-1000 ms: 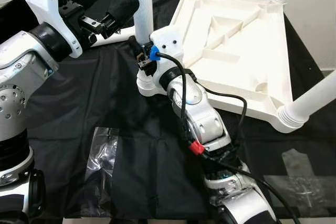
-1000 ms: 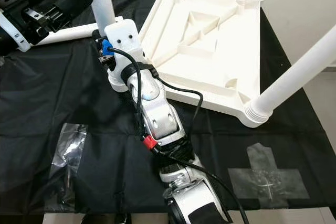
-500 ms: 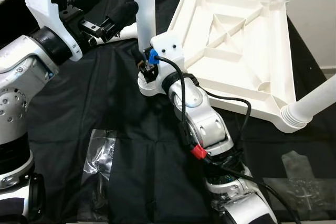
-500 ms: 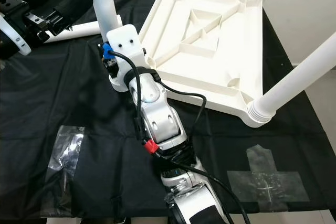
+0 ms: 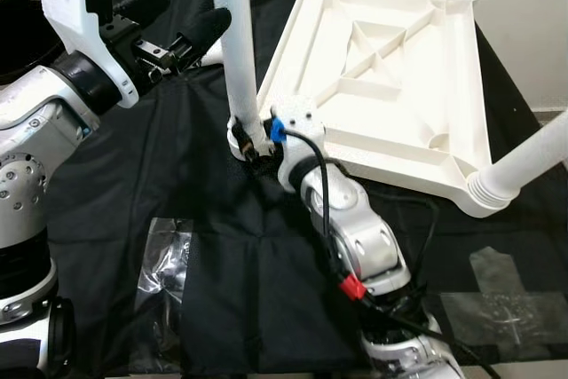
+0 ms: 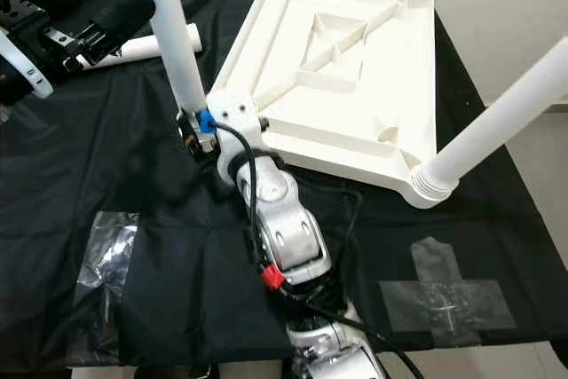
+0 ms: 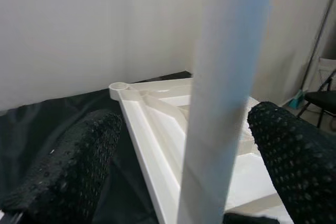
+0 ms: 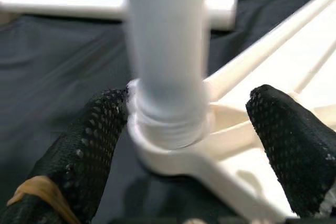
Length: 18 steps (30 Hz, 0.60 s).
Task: Building children table
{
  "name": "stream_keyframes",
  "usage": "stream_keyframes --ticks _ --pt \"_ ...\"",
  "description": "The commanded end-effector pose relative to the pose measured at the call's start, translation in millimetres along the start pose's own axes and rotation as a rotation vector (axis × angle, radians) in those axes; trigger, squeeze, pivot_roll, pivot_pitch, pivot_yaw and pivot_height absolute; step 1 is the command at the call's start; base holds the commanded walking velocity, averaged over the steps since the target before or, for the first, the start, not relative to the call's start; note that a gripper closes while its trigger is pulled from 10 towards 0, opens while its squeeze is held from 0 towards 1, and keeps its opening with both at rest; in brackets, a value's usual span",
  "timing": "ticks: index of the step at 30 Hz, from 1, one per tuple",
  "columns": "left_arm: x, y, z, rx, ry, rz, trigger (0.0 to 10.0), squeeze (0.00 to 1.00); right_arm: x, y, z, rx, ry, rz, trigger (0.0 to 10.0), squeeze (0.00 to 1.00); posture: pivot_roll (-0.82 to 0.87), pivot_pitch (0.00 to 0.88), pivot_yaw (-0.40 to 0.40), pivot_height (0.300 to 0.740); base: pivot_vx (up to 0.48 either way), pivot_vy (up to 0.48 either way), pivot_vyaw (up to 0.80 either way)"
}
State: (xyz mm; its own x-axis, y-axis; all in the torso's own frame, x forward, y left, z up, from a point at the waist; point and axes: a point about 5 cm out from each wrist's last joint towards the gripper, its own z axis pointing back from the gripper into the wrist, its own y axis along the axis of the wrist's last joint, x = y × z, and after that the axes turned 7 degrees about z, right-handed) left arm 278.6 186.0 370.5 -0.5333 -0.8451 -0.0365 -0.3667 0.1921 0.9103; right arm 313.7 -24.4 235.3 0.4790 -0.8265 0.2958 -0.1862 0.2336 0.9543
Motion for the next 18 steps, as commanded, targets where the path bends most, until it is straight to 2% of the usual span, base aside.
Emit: stream_keyframes --ticks 1,2,3,4,6,8,15,16,17,18 --pt "-6.3 -2 6.2 -0.001 0.029 -0.004 10.0 1.0 -6.0 -4 4.9 -0.019 0.059 -0.006 10.0 1.0 0.04 0.263 -0.028 0.74 0.0 0.0 0.0" --pt "-6.3 -2 6.2 -0.001 0.029 -0.004 10.0 1.0 -6.0 -4 4.9 -0.019 0.059 -0.006 10.0 1.0 0.04 0.263 -0.028 0.74 0.0 0.0 0.0" --pt "-16.1 -9 13.3 -0.02 0.076 -0.006 10.0 1.0 1.5 -16 13.8 -0.063 0.084 0.014 10.0 1.0 0.03 0.258 -0.026 0.74 0.0 0.0 0.0" --pt "-16.1 -9 13.3 -0.02 0.076 -0.006 10.0 1.0 1.5 -16 13.8 -0.063 0.084 0.014 10.0 1.0 0.03 0.258 -0.026 0.74 0.0 0.0 0.0" --pt "-33.2 -24 29.3 -0.061 0.168 0.003 10.0 1.0 16.4 -27 26.6 -0.104 0.102 0.052 10.0 1.0 0.03 0.248 -0.026 0.74 0.0 0.0 0.0" --pt "-36.9 -29 34.1 -0.077 0.192 0.007 10.0 1.0 20.6 -29 29.2 -0.112 0.105 0.064 10.0 1.0 0.03 0.246 -0.026 0.74 0.0 0.0 0.0" --pt "-36.0 -39 38.3 -0.096 0.203 0.023 10.0 1.0 26.5 -30 30.1 -0.12 0.102 0.087 10.0 1.0 0.03 0.242 -0.026 0.74 0.0 0.0 0.0" --pt "-34.7 -43 40.0 -0.104 0.204 0.031 10.0 1.0 27.4 -30 30.5 -0.126 0.117 0.109 10.0 0.89 0.03 0.24 -0.022 0.74 0.0 0.0 0.0" --pt "-34.7 -43 40.0 -0.104 0.204 0.031 10.0 1.0 27.4 -30 30.5 -0.126 0.117 0.109 10.0 0.89 0.03 0.24 -0.022 0.74 0.0 0.0 0.0" --pt "-33.4 -53 43.8 -0.126 0.216 0.053 10.0 1.0 27.5 -31 30.6 -0.129 0.174 0.164 10.0 0.0 0.03 0.239 -0.02 0.74 0.0 0.0 0.0"
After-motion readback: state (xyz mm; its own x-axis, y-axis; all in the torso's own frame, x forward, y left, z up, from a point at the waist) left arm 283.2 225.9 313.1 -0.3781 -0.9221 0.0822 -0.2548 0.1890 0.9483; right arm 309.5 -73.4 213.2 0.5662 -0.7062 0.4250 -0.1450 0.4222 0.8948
